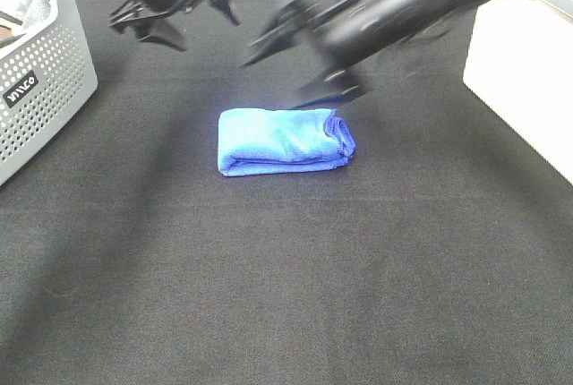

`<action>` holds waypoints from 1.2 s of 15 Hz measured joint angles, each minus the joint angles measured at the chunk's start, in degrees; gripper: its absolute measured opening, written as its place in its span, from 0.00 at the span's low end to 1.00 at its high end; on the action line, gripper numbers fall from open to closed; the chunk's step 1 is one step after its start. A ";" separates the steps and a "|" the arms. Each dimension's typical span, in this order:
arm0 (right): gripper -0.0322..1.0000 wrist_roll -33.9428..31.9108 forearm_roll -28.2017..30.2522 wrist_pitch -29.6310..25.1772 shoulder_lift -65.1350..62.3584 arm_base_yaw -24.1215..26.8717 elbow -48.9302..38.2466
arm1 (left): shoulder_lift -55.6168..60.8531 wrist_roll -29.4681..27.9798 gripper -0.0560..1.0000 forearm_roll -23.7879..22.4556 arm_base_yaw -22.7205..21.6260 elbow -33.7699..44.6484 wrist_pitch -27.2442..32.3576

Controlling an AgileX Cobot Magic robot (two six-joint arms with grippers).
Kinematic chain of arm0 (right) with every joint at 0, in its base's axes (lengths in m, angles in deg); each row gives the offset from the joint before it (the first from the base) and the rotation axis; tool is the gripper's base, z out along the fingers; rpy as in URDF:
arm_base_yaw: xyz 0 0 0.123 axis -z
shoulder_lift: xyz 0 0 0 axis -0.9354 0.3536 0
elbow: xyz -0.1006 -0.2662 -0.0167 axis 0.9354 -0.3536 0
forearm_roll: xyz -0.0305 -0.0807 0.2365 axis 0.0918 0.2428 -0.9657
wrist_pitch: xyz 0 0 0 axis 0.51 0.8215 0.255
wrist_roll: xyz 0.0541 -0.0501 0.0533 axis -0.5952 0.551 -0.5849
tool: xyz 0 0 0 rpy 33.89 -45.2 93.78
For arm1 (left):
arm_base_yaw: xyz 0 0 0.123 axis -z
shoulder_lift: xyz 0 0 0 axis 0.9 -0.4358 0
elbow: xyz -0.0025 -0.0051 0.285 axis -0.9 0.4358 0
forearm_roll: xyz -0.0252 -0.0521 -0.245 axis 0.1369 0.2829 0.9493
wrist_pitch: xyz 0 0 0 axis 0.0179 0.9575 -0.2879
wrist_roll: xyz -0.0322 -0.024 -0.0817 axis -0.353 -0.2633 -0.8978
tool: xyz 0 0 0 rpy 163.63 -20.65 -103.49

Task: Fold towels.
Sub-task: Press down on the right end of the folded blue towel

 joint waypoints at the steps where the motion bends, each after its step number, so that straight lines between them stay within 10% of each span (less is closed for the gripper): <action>1: 0.87 1.32 -2.18 0.29 2.12 0.00 0.00 | 0.00 0.23 0.79 -0.23 -0.11 0.00 0.63; 18: 0.85 -3.27 14.78 -12.15 -8.54 10.60 0.29 | 10.03 6.59 0.79 -6.30 -0.17 0.00 15.58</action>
